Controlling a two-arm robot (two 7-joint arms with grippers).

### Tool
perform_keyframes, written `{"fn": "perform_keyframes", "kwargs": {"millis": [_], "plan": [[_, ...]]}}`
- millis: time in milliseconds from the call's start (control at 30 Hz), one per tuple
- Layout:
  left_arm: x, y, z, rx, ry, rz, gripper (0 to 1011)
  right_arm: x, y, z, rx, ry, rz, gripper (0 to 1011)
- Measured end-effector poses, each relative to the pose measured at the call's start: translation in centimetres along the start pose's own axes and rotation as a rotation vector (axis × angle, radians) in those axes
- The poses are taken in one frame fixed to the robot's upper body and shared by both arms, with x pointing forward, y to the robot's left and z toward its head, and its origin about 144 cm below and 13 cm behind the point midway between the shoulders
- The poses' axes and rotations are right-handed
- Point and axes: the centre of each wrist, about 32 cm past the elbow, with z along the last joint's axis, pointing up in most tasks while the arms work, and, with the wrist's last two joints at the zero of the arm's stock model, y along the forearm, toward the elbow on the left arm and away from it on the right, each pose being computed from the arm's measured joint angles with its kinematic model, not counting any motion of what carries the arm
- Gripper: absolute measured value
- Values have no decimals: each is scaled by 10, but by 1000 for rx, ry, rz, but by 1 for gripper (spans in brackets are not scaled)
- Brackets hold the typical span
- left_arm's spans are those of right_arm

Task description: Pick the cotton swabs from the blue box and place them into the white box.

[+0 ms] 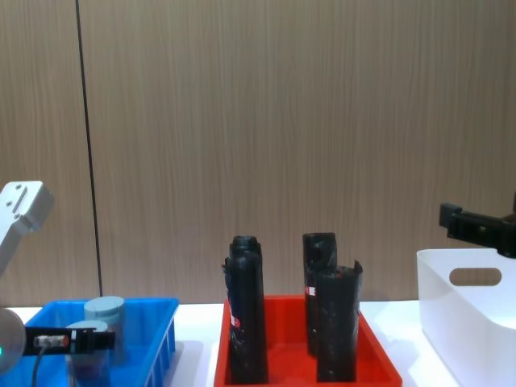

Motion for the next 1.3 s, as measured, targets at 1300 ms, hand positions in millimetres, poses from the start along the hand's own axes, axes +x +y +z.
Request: {"fn": "perform_keyframes", "kwargs": {"millis": [1300], "plan": [[-15,63,22,-322,-302,-245,671,0,0,0,0,0,0,1002]]}}
